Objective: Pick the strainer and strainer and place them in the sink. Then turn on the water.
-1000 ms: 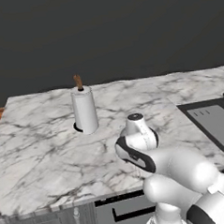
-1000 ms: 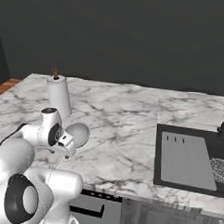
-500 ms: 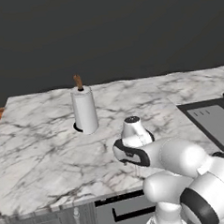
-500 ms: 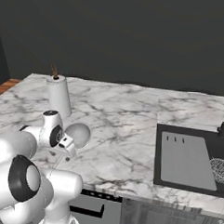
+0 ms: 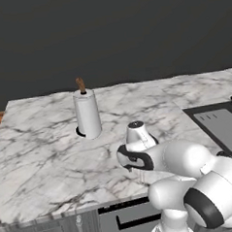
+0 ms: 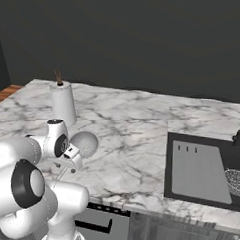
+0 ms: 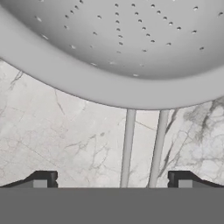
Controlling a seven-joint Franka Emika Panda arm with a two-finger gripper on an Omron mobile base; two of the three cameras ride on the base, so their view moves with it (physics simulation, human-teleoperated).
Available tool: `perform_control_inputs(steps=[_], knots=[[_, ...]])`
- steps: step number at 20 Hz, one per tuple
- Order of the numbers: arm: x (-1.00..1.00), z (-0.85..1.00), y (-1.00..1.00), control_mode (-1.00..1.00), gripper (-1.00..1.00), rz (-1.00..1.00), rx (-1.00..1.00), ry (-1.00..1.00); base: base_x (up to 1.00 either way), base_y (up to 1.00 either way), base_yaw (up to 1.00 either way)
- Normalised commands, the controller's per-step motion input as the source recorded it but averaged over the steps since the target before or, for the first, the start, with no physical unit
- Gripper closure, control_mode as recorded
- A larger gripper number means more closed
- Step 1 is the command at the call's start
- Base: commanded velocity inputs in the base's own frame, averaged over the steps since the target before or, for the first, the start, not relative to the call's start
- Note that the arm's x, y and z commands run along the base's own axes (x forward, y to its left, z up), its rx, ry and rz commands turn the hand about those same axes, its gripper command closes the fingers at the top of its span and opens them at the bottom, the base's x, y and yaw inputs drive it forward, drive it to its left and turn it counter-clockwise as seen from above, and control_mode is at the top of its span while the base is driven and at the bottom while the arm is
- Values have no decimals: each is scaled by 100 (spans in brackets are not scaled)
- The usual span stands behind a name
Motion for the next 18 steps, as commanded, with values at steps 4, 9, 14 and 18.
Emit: perform_control_inputs(steps=[4, 9, 14, 18], knots=[[-1, -11, 0, -100, 100, 0, 0, -5, 0, 0, 0], [0, -7, 0, -100, 100, 0, 0, -4, 0, 0, 0], [-2, 0, 0, -100, 100, 0, 1, -4, 0, 0, 0], [-9, 0, 0, -100, 100, 0, 0, -2, 0, 0, 0]])
